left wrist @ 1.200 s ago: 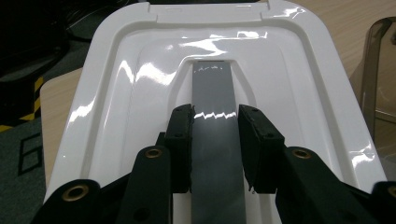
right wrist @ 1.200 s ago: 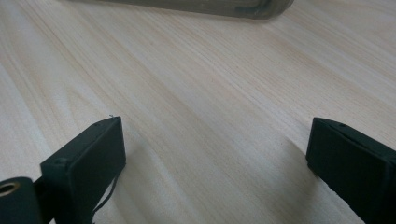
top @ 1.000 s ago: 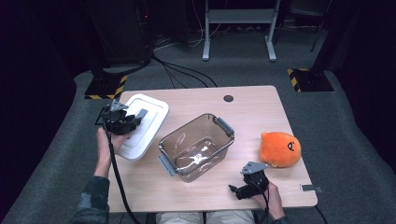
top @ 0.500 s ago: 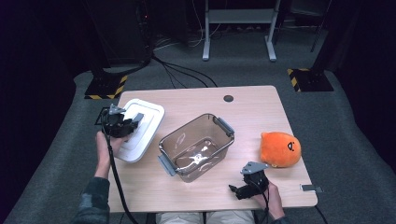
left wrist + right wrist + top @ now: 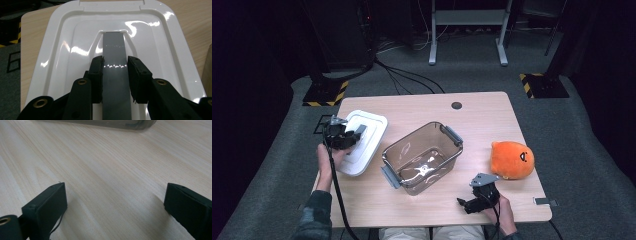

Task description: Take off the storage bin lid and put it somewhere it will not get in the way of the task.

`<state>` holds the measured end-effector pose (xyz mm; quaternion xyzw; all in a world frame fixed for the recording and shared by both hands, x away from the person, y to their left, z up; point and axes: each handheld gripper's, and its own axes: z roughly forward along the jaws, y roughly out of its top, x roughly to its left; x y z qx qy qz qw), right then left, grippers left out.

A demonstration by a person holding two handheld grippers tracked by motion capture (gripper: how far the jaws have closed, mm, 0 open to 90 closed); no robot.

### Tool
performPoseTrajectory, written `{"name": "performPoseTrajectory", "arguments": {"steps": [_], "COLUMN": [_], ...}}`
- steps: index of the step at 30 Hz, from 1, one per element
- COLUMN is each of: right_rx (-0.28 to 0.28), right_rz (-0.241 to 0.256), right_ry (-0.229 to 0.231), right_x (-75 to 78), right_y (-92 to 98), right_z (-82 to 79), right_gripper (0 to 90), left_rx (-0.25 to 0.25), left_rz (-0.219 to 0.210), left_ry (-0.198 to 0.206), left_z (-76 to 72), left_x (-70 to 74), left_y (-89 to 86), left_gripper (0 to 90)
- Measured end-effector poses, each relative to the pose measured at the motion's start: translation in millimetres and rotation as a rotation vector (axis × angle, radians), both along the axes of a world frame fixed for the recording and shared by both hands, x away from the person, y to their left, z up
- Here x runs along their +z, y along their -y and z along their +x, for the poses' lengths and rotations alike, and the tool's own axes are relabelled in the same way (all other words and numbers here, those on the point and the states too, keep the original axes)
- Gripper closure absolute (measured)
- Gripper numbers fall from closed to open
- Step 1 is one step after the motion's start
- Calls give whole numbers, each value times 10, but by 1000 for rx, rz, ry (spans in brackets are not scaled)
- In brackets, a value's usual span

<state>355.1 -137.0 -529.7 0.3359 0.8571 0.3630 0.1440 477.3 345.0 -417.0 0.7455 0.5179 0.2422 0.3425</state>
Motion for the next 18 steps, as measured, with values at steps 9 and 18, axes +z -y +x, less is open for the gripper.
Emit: {"name": "performPoseTrajectory", "arguments": {"steps": [9, 18], "right_rx": [-1, -1], "right_rz": [0, 0], "right_ry": [0, -1], "right_x": [0, 1], "right_y": [0, 1], "right_z": [0, 0], "right_gripper": [40, 40], "left_rx": [18, 43], "left_rz": [-3, -12], "left_ry": [-32, -68], "left_z": [36, 85], "left_x": [-140, -285], "left_y": [-55, -80], "left_gripper": [665, 665]}}
